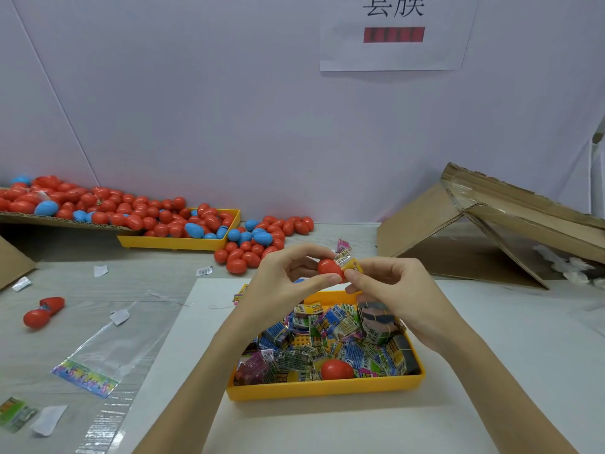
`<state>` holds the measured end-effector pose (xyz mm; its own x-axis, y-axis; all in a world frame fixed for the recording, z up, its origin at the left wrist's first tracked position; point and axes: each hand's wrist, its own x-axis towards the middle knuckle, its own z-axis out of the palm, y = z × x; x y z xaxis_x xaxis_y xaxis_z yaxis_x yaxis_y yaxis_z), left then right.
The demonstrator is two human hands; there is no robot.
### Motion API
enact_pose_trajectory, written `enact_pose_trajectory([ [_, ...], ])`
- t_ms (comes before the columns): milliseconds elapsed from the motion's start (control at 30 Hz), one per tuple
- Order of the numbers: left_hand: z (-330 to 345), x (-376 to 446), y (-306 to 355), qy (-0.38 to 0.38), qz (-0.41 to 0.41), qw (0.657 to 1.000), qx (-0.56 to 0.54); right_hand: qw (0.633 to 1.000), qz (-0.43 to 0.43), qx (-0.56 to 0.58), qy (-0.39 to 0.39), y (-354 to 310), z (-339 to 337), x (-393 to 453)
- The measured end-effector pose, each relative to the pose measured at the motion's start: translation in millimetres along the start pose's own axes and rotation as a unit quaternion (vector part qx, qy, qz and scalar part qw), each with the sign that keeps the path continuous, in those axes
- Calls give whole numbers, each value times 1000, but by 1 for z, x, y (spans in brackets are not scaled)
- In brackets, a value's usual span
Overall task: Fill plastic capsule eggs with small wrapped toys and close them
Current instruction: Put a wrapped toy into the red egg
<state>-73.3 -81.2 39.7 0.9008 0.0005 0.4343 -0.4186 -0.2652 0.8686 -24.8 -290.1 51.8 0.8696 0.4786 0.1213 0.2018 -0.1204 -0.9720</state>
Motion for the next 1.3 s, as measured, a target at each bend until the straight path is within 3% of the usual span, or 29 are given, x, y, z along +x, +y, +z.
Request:
enact_pose_trajectory([
  [500, 2, 0, -4, 18, 41, 999, 16, 1000, 13, -9, 5, -1, 2, -2],
  [700, 2, 0, -6, 52, 97, 993, 36, 996, 58, 64, -1, 2, 11, -1],
  [867, 5, 1, -8, 76, 161, 973, 144, 965, 112, 224, -81, -1, 11, 0],
  [967, 8, 1, -9, 42, 175, 957, 227, 947, 144, 270, -104, -3, 11, 0],
  [1133, 9, -3, -8, -27, 131, 970, 204, 940, 158, 279, -113, -1, 6, 1],
  [1300, 8, -1, -8, -8, 150, 966, 210, 943, 166, 256, -133, -3, 2, 2],
])
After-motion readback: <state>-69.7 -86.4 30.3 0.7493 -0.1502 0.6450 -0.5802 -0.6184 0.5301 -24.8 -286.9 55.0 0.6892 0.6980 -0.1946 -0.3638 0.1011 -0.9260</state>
